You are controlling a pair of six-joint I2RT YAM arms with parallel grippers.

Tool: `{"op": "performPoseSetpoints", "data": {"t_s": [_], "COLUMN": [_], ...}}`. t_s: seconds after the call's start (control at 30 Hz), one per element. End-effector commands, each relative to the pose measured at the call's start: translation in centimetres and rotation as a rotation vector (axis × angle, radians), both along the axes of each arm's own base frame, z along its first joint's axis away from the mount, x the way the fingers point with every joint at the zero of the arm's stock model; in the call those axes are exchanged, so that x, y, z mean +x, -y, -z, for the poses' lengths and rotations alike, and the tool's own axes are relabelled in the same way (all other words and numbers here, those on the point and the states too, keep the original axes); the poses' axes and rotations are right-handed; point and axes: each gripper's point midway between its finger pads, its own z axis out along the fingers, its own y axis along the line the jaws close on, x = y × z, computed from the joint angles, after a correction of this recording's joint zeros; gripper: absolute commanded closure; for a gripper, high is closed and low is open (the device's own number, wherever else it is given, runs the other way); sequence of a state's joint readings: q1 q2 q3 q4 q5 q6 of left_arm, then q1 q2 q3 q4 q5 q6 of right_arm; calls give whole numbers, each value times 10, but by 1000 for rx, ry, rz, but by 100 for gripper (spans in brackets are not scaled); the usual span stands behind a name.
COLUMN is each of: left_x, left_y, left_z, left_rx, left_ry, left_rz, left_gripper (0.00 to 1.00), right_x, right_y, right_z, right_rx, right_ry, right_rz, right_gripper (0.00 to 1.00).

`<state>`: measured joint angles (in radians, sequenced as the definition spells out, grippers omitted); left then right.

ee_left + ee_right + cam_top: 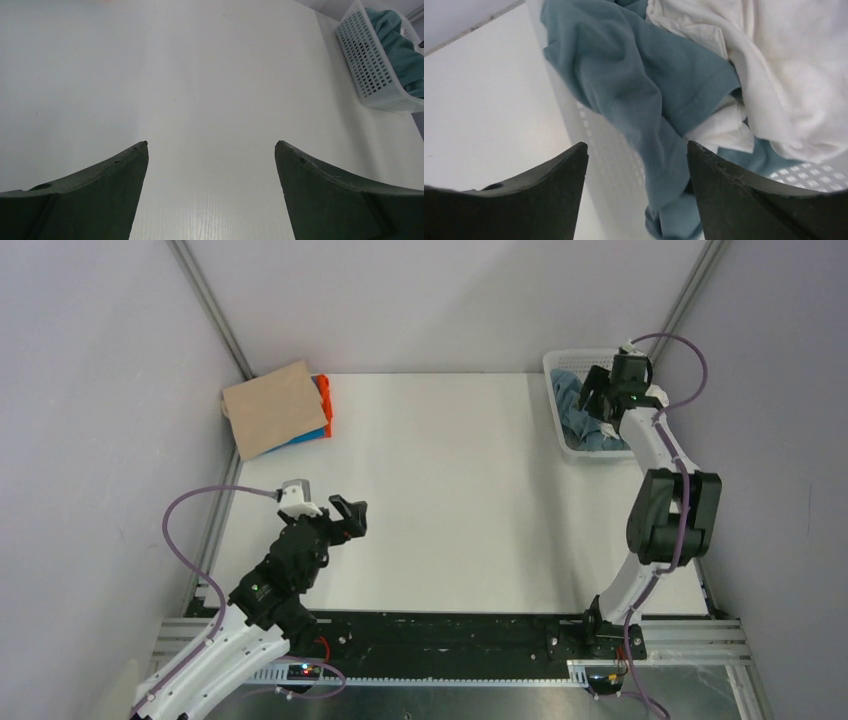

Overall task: Fold and stack the t-shirts
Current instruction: Grab crumpled tshirt from bin with the right arm, then move the tshirt to the center of the board

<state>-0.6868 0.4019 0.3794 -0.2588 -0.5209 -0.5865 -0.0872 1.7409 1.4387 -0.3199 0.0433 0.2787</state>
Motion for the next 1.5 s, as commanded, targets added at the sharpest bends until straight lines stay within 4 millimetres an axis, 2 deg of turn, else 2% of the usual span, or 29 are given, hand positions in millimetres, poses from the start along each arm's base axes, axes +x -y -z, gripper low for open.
{"op": "performPoseSetpoints", "data": {"t_s": [0.0,0.03,0.07,0.1,0.13,0.17,0.2,0.23,0.27,0.3,0.33,0.37,0.4,0.5,0.57,0.6,0.63,0.67,0.7,0.73,0.77,0.8,0.83,0.9,1.0,1.1,1.13,1.27,1.47], "left_x": [0,0,-1,-2,-3,-3,-4,-4,-5,-5,-5,-6,-6,-6,-6,-6,-6,-6,-6,-6,-6,-6,-7,-7,-7,-9,-9,-11,-11], "left_y": [-1,-2,-2,-2,-1,-1,-1,-1,-1,-1,0,0,0,0,0,0,0,0,0,1,1,1,1,1,2,2,3,2,0], "left_z": [1,0,0,0,0,-1,-2,-2,-3,-5,-5,-5,-5,-6,-7,-8,-9,-9,-9,-9,-8,-8,-8,-8,-10,-10,-10,-10,-8], "left_rx": [-19,-26,-30,-32,-30,-30,-34,-36,-44,-50,-55,-56,-60,-64,-65,-67,-67,-68,-67,-67,-68,-70,-75,-78,-84,-99,-102,-113,-114], "left_ry": [2,7,10,12,16,19,23,26,29,32,35,35,37,40,42,43,43,44,42,42,40,39,39,40,43,44,44,43,38], "left_rz": [-13,-15,-15,-11,0,3,7,6,7,8,10,10,11,12,12,12,14,14,15,18,19,19,18,19,21,24,27,26,18], "left_gripper": [0,0,0,0,0,0,0,0,0,0,0,0,0,0,0,0,0,0,0,0,0,0,0,0,0,0,0,0,0], "right_x": [16,20,22,23,26,27,30,30,31,31,28,28,21,5,-16,-21,-32,-37,-47,-52,-62,-67,-76,-88,-103,-130,-134,-174,-215], "right_y": [3,1,-1,-3,-3,-5,-5,-5,-6,-5,-6,-5,-5,-9,-16,-23,-28,-35,-39,-44,-48,-55,-61,-79,-114,-157,-165,-207,-222], "right_z": [23,30,30,30,20,12,-12,-26,-57,-74,-109,-129,-160,-229,-280,-293,-316,-327,-348,-357,-376,-383,-401,-420,-438,-468,-471,-519,-570], "right_rx": [-40,-39,-40,-44,-50,-58,-65,-66,-71,-74,-82,-93,-100,-92,-79,-61,-55,-39,-37,-19,-11,18,29,78,144,188,186,207,263], "right_ry": [-80,-95,-95,-93,-69,-53,-2,25,89,128,202,255,326,511,644,683,753,787,852,882,941,963,1021,1064,1067,1124,1125,1265,1467], "right_rz": [-29,-38,-43,-46,-47,-47,-45,-43,-40,-36,-34,-30,-26,-31,-53,-81,-98,-126,-139,-158,-172,-203,-226,-307,-450,-603,-625,-728,-771], "right_gripper": [41,54,76,85,97,100,100,100,100,100,100,100,100,100,100,100,100,100,100,100,100,100,100,100,100,100,100,100,100]}}
